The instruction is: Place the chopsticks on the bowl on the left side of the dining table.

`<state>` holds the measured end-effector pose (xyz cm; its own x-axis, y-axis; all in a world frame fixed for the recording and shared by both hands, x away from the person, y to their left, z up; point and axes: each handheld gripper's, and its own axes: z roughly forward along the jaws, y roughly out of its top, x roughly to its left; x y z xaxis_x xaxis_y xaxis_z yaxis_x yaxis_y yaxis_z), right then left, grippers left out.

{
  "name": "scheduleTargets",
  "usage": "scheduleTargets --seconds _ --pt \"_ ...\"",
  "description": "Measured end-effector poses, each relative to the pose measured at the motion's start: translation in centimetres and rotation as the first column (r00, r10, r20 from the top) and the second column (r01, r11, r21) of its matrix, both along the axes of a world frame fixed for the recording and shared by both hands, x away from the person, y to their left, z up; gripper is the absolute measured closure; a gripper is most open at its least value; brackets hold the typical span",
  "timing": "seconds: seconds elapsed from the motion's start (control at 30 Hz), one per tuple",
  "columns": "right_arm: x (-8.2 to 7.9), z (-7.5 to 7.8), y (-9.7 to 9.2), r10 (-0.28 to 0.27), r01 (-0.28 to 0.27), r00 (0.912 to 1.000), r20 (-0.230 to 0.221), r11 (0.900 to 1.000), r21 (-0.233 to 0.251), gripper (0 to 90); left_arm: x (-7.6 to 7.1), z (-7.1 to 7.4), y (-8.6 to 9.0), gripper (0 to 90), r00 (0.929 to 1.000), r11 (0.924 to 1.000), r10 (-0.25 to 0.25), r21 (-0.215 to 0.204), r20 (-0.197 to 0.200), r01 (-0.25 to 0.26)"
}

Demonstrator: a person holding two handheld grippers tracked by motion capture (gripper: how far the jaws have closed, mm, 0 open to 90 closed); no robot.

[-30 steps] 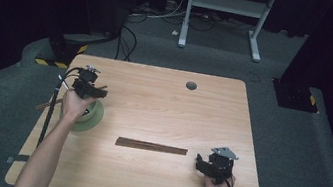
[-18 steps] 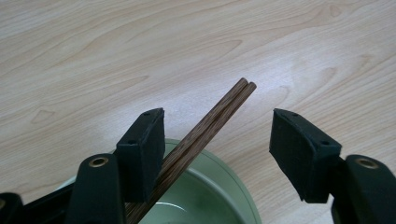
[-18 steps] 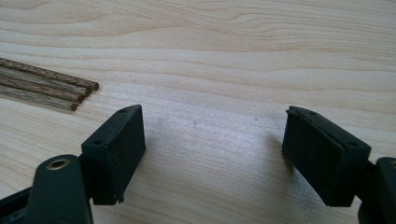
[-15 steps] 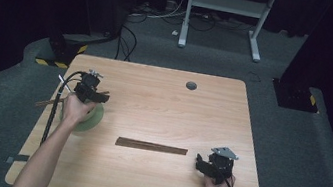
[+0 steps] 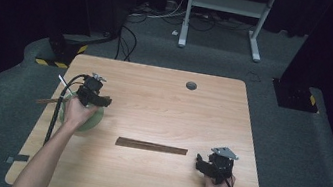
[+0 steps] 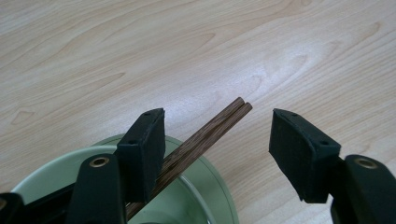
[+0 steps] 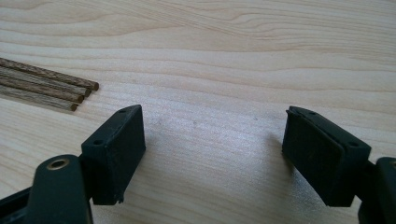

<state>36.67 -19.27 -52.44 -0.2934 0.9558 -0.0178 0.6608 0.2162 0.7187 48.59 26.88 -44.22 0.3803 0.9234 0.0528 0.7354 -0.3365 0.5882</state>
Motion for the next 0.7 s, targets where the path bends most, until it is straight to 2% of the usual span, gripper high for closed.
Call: scheduleTargets --seconds 0.43,0.7 --pt "0.0 0.0 0.0 0.0 0.0 1.0 0.0 1.0 0.0 20.7 -1.1 0.4 -0.9 36.2 0.9994 0.9993 -0.035 0.015 0.004 0.035" --pt "0.0 0.0 0.0 0.0 0.0 1.0 0.0 1.0 0.0 20.7 -1.7 0.2 -0.8 36.2 0.9994 0.9994 -0.034 0.004 -0.001 0.034"
